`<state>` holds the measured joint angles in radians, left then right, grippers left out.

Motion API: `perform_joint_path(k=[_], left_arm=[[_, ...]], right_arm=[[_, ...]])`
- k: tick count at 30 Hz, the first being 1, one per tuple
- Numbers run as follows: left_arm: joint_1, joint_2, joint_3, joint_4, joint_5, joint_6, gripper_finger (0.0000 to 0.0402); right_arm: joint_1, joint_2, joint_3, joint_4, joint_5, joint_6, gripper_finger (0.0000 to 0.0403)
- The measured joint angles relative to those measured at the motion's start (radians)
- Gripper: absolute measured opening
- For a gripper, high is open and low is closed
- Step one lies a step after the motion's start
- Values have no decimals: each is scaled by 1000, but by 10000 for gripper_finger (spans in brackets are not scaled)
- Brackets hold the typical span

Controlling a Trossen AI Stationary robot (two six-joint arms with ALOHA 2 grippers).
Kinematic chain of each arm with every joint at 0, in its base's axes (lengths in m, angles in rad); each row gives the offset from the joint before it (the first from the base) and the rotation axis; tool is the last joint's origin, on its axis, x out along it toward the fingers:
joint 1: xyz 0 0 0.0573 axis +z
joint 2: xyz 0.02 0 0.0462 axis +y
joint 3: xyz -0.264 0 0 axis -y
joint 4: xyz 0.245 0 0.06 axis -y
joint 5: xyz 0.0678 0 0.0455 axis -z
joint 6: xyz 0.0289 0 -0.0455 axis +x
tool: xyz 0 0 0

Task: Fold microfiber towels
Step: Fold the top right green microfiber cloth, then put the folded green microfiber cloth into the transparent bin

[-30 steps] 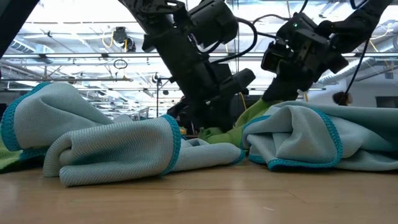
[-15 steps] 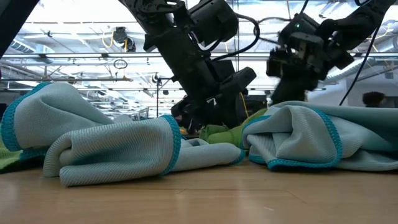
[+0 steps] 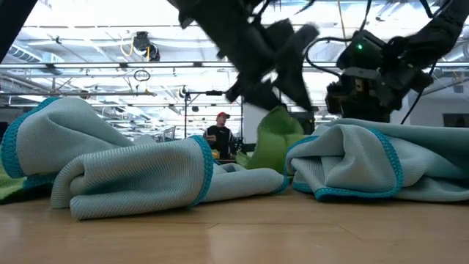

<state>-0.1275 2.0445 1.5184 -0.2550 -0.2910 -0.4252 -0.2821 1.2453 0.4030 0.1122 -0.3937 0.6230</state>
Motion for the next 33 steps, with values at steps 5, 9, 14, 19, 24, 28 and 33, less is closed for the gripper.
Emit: perform_joint_path(k=[5, 9, 14, 19, 24, 28, 33], left_arm=[[-29, 16, 20, 44, -91, 90, 228], [-32, 25, 19, -22, -152, 90, 228], [-21, 67, 9, 41, -71, 142, 228], [-4, 125, 6, 100, -6, 231, 228], [5, 140, 5, 54, -96, 242, 243], [11, 151, 10, 76, -47, 273, 269], [6, 179, 6, 42, -29, 251, 292]], right_arm=[[2, 1, -17, 12, -5, 6, 131], [2, 1, -18, 26, -27, 10, 131], [2, 1, -18, 47, -25, 17, 130], [0, 1, -18, 42, -26, 14, 130], [0, 1, -18, 42, -18, 19, 130], [0, 1, -18, 42, 2, 20, 130], [-5, 1, -18, 42, 1, 20, 130]])
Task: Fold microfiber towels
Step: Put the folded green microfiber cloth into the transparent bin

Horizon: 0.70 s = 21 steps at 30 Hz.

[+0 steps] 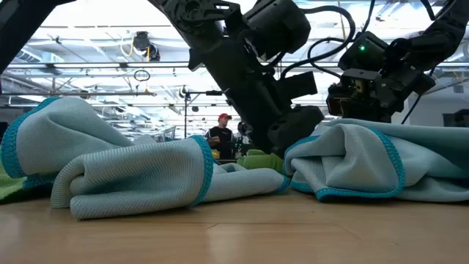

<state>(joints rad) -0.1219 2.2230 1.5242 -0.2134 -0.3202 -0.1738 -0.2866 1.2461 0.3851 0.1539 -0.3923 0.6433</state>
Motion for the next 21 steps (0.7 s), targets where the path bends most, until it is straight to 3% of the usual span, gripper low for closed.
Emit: perform_joint_path(k=[4, 7, 16, 21], left_arm=[[6, 7, 2, -26, -41, -31, 279], [26, 10, 3, -35, -35, -70, 240], [88, -14, 3, -68, 68, -94, 22], [100, -87, 0, -205, 6, -59, 24]], right_arm=[[-1, 0, 0, 3, 0, 2, 130], [-2, 0, 0, 0, -2, 3, 130], [-8, -7, 0, -3, -55, 14, 130], [-36, -57, 0, -16, -137, 65, 130]])
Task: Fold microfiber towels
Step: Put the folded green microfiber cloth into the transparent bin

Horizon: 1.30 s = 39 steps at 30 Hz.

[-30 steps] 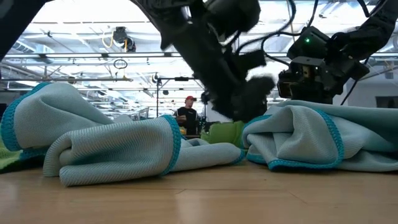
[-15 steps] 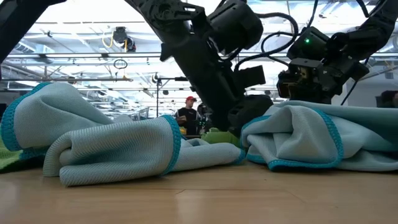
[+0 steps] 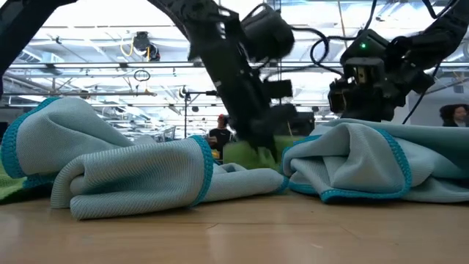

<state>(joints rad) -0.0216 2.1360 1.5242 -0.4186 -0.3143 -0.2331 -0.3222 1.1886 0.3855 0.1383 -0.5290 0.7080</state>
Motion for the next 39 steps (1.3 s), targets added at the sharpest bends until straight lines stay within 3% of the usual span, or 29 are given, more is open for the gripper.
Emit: perform_joint_path(k=[13, 23, 34, 39], left_arm=[[51, -271, 1, -462, -309, 44, 13], [222, -348, -7, -874, -466, -36, 13], [356, -484, -367, -754, -549, -76, 13], [386, -552, -548, -573, -550, -37, 13]], right_arm=[[-12, -238, 0, -125, 34, 70, 130], [-10, -301, 0, -233, 30, 118, 130], [-10, -312, 0, -231, 29, 218, 130], [-10, -313, 0, -228, 33, 226, 130]])
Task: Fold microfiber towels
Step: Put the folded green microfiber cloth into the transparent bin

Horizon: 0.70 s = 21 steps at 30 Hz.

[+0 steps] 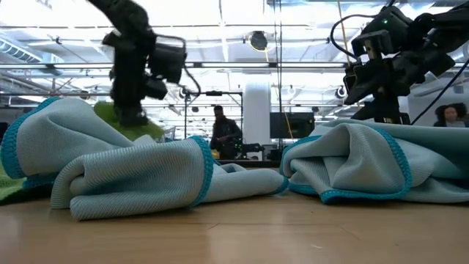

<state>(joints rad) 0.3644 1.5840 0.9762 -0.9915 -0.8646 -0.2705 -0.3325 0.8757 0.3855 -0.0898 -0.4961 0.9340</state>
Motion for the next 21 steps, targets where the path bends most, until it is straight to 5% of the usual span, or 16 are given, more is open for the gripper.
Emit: perform_joint_path(k=[7, 13, 21], left_arm=[[75, 1, -144, 322, 14, 232, 20], [188, 0, -157, 394, 80, 239, 26], [248, -18, -170, 445, 163, 280, 119]], right_arm=[[-2, 2, 0, -1, 57, 34, 130], [-2, 2, 0, -6, 79, 74, 130], [-2, 2, 0, -5, 132, 88, 130]])
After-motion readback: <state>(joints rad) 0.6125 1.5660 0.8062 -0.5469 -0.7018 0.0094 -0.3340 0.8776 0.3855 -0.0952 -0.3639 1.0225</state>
